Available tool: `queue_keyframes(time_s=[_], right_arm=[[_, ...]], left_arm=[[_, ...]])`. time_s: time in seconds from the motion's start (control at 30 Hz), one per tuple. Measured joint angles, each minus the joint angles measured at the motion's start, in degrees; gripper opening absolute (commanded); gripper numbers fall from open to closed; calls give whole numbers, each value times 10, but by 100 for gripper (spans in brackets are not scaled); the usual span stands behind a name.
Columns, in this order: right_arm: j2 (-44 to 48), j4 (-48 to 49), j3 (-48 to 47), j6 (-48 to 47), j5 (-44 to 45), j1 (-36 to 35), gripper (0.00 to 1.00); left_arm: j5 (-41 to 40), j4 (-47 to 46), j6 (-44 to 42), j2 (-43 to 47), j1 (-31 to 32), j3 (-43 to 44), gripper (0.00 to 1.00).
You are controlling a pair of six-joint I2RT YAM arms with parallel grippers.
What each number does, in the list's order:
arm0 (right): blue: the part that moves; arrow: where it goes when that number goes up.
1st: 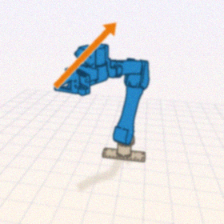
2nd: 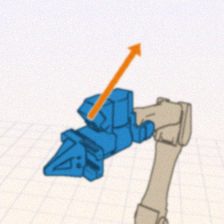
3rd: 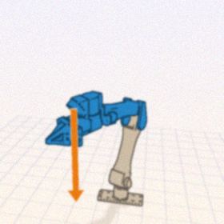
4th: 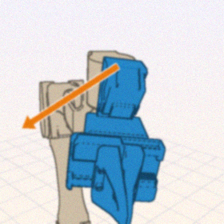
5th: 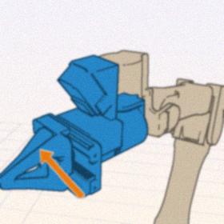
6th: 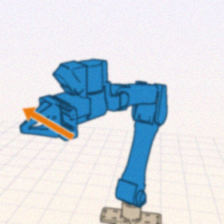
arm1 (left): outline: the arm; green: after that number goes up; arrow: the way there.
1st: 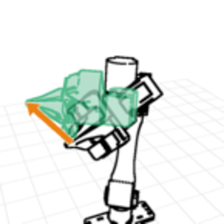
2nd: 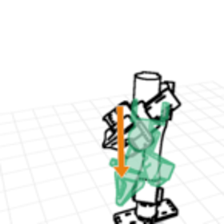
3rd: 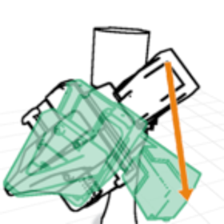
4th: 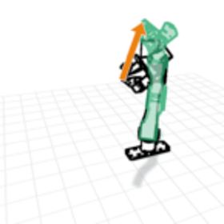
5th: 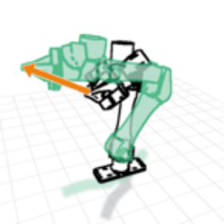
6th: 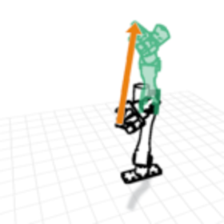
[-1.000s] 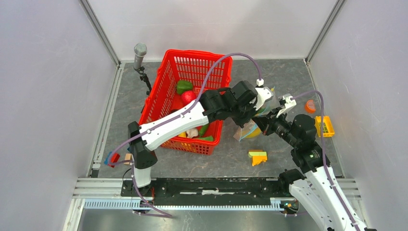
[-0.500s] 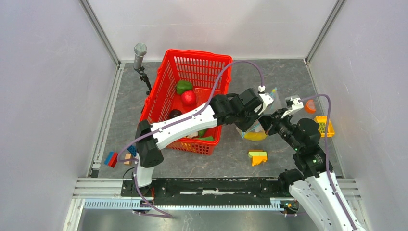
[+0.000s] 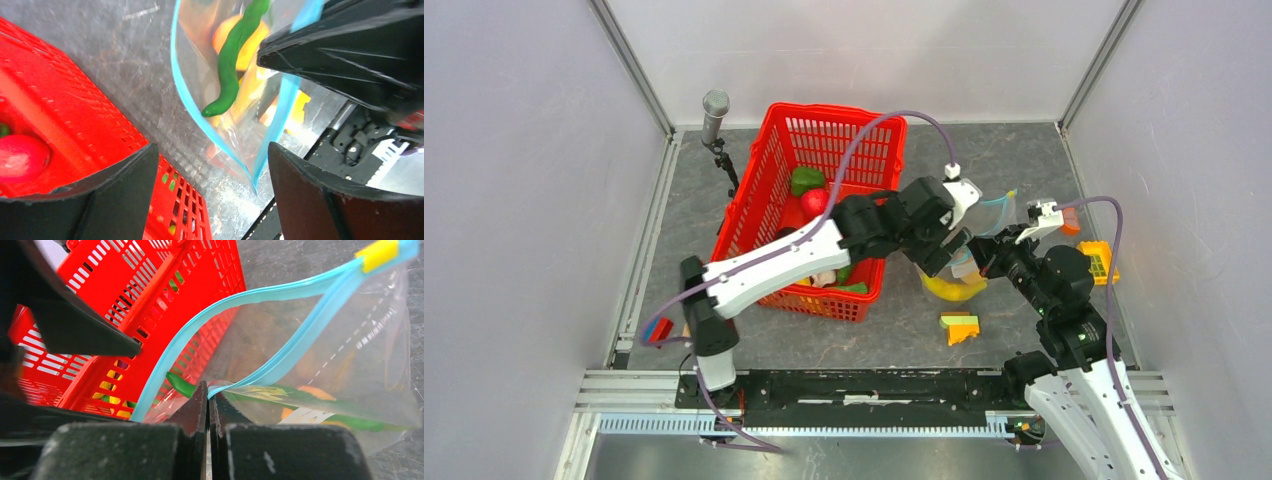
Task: Place the food in the zip-top bag and seal the zipper
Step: Adjust the fake vegetable in the zipper food storage bag, then adjust the zipper food storage bag at the center of the board.
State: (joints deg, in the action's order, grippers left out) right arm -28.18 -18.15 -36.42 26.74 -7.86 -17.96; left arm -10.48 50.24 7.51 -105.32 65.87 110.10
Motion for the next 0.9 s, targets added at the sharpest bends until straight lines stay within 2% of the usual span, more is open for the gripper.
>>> queue_keyframes(time_s=[0.1, 0.13, 0.27, 0.57, 0.63, 0.7, 0.8, 0.87, 0.9], right_arm=[[0, 3, 0, 0, -6, 0, 0], [0, 5, 0, 0, -9, 0, 0], [0, 8, 0, 0, -13, 0, 0], [5, 14, 0, 4, -14, 0, 0], [9, 14, 0, 4, -14, 0, 0], [13, 14, 0, 4, -13, 0, 0], [16, 14, 0, 3, -13, 0, 0], [17, 13, 0, 1, -10, 0, 0], [18, 12, 0, -1, -9, 0, 0]], left_arm=[[2, -44, 1, 68, 0, -44, 91], [1, -66, 2, 106, 0, -72, 90], [1, -93, 10, 153, -6, -109, 84], [53, -105, 26, 111, -19, -134, 76], [64, -105, 30, 96, -19, -133, 65], [73, -104, 35, 81, -19, -129, 46], [78, -98, 44, 61, -19, -112, 24], [80, -96, 48, 54, -19, -104, 19], [80, -96, 48, 54, -19, -102, 14]])
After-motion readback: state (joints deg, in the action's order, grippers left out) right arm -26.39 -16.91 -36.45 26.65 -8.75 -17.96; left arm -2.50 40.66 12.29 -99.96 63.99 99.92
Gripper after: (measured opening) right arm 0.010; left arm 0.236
